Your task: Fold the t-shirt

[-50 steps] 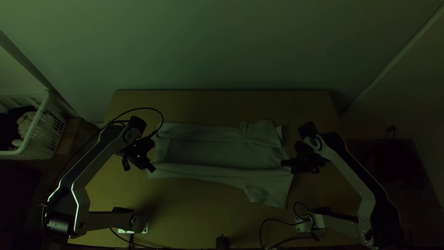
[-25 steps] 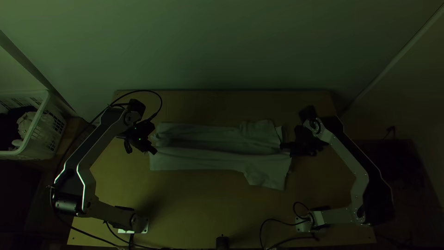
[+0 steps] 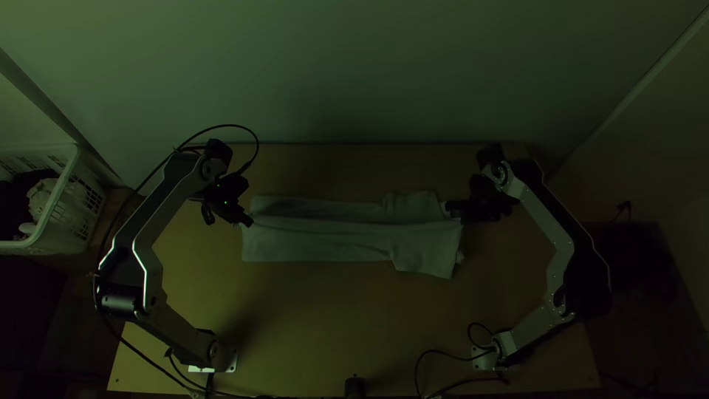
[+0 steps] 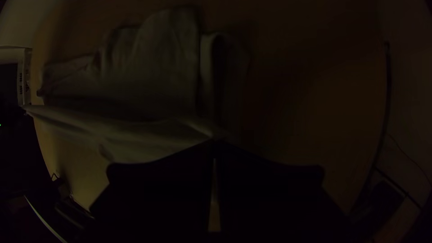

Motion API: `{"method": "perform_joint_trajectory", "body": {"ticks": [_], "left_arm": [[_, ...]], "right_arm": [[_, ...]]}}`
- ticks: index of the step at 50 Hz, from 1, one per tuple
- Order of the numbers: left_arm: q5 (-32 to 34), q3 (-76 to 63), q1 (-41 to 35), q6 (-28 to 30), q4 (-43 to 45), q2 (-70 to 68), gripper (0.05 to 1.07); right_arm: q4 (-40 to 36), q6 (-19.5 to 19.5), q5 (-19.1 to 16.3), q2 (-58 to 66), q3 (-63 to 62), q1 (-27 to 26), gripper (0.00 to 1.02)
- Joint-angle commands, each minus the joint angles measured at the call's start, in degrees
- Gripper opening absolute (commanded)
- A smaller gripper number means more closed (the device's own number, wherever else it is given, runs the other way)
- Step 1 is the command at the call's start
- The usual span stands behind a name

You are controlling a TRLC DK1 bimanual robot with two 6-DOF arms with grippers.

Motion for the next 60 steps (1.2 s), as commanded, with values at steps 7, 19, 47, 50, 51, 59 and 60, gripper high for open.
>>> {"method": "perform_joint_trajectory", "body": {"ticks": [7,19,47,50,51,59,60], "left_arm": [[-0.1,6.3,1.0,0.7,-1.0,4.8,0.08],[-0.1,12.4,1.0,0.4,-1.0,10.1,0.08],[10.9,12.6,5.2,0.7,1.2,12.6,1.03],[13.0,12.4,6.1,0.4,1.3,12.0,1.03],[13.6,12.2,6.4,0.4,1.5,11.8,1.03],[19.0,11.6,10.0,-2.3,3.0,10.2,1.03],[20.3,11.5,10.8,-2.4,3.0,10.0,1.03]], "right_arm": [[-0.2,-0.3,0.6,7.0,6.6,-0.5,0.03],[0.0,0.1,0.6,14.5,13.1,-0.6,0.03],[12.6,-1.9,1.6,11.7,9.6,-4.8,0.60],[12.2,-2.1,1.6,11.1,9.5,-5.5,0.81],[12.1,-2.4,1.6,10.7,9.1,-5.6,0.84],[11.8,-2.5,1.6,7.1,7.8,-6.5,0.99],[11.8,-2.3,1.6,6.6,7.8,-6.6,0.99]]}}
